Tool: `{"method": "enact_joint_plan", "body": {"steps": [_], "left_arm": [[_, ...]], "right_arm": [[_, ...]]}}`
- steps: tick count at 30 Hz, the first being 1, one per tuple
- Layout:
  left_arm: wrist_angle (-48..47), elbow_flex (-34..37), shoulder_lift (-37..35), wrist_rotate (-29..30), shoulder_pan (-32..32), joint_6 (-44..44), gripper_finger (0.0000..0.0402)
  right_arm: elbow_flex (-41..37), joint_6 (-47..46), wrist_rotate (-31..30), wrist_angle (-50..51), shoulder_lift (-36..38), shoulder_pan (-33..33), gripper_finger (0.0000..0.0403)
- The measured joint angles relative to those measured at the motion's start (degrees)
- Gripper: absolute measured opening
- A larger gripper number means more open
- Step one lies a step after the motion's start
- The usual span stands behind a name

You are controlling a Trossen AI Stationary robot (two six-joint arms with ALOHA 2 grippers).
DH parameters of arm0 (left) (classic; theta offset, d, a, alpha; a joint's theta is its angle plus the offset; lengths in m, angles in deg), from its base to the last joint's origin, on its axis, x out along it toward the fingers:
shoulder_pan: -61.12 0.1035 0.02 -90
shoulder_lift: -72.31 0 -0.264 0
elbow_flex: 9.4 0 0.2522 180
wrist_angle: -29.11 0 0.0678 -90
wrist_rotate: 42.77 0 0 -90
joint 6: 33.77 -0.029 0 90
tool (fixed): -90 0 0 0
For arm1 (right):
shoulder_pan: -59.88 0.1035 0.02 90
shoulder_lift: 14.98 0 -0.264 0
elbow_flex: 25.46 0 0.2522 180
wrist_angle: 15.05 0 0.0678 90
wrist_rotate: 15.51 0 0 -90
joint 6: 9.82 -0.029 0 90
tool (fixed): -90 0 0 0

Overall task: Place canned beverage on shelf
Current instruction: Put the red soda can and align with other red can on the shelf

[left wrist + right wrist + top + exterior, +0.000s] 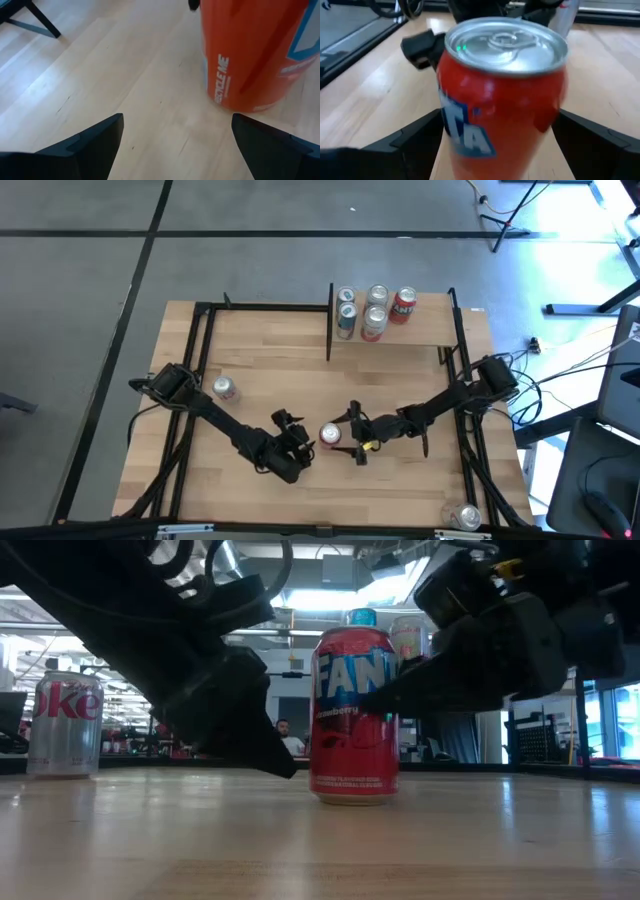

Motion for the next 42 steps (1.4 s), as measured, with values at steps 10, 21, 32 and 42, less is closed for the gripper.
{"method": "enact_joint_plan", "body": {"steps": [10, 21, 32, 42], "left_arm": [[0.41, 0.17, 0.0, 1.76, 0.32, -0.06, 0.0363], [2.67, 0.15, 0.0, 1.57, -2.5, 1.96, 0.0363], [6.76, 0.14, 0.53, 3.9, -2.69, 1.71, 0.0363], [7.83, 0.16, 2.37, 4.42, -1.49, 1.48, 0.0363]], "right_arm": [[7.83, 2.44, 2.98, 0.41, -6.42, -0.29, 0.0342], [8.03, 4.02, -1.25, 13.91, 3.75, 1.11, 0.0273], [8.12, 1.44, -24.05, 47.48, 32.73, 4.69, 0.0273], [8.12, -2.92, -31.74, 68.45, 51.94, -1.71, 0.0273]]}}
